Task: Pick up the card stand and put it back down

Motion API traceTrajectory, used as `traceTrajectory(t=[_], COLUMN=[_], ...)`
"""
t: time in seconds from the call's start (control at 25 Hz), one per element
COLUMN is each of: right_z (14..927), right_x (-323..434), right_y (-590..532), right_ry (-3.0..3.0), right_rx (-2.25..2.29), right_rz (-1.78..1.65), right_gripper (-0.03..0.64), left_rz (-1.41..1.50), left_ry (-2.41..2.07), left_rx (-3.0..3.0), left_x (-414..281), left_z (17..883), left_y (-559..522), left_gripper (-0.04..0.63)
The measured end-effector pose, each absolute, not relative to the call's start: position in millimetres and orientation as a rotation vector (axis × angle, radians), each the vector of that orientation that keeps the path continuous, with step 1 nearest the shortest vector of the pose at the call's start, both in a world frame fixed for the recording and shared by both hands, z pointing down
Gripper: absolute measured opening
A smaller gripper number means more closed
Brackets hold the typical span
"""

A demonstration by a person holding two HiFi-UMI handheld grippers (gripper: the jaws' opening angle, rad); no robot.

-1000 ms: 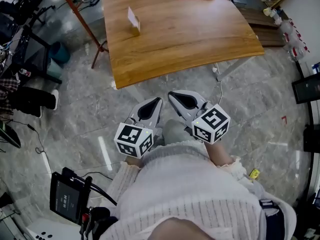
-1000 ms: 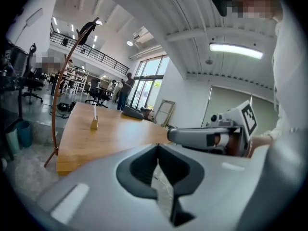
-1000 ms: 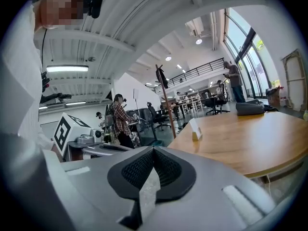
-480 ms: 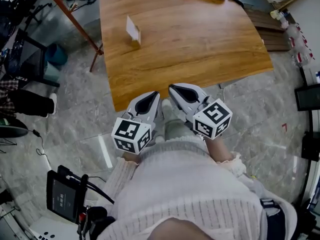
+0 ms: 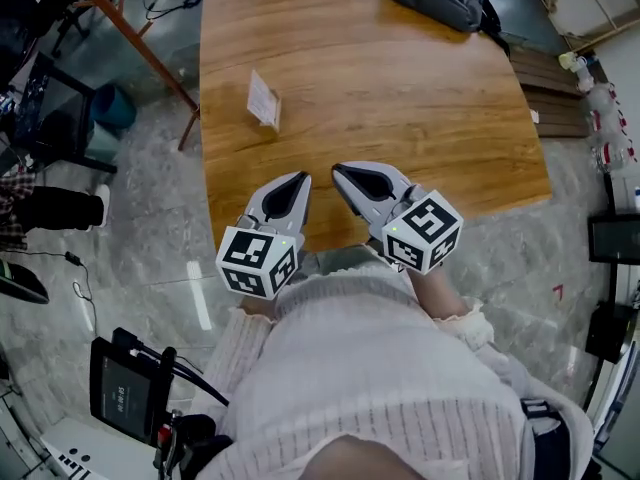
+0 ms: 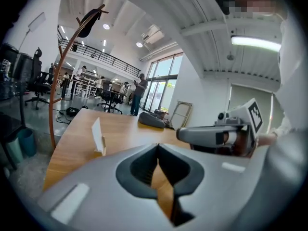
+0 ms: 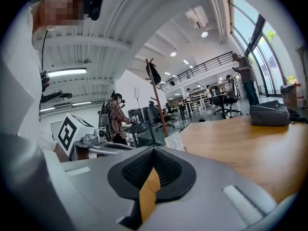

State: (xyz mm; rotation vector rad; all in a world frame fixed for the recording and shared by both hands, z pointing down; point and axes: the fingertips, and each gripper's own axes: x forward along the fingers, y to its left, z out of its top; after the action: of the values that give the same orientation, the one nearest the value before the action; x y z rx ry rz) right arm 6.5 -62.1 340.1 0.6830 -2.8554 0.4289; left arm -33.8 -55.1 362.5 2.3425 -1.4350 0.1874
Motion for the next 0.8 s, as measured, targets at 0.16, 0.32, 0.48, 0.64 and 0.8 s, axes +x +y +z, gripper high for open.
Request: traceTrajectory(t=[0.16,0.32,0.48,0.64,0.8], right_z=[343.8,356.2,359.6,358.6,364.9], right_x=[3.7,-9.9,-19.4,-19.9,-22.5], right_y=[-84.7,-93.0,-98.4,-98.6,-101.9], right_ry=[-2.859,-2.844,-2.845,-2.843,-2.825], right_rx=[0.649,0.620,0.604,0.608,0.619], right_rz=[0.442,0.489,0.515,0.538,0.564], right_gripper=[0.000,0.000,0.000,0.000,0.000], left_rz=[0.196,0.221,0.221,0.264,0.303], left_ry=[-1.489,-1.535,-1.545,-1.517,-1.526], left_rx=[2.290,2.241,2.213,2.208,2.179], left_x=[-41.6,-64.3,-79.0,-77.9,-89.5], left_z=[369.5,377.5,381.3,387.4,397.1], left_y=[-73.7,-85.0,-91.8,-93.6,-99.4], left_gripper=[0.009,0.009,0.009,0.009,0.009])
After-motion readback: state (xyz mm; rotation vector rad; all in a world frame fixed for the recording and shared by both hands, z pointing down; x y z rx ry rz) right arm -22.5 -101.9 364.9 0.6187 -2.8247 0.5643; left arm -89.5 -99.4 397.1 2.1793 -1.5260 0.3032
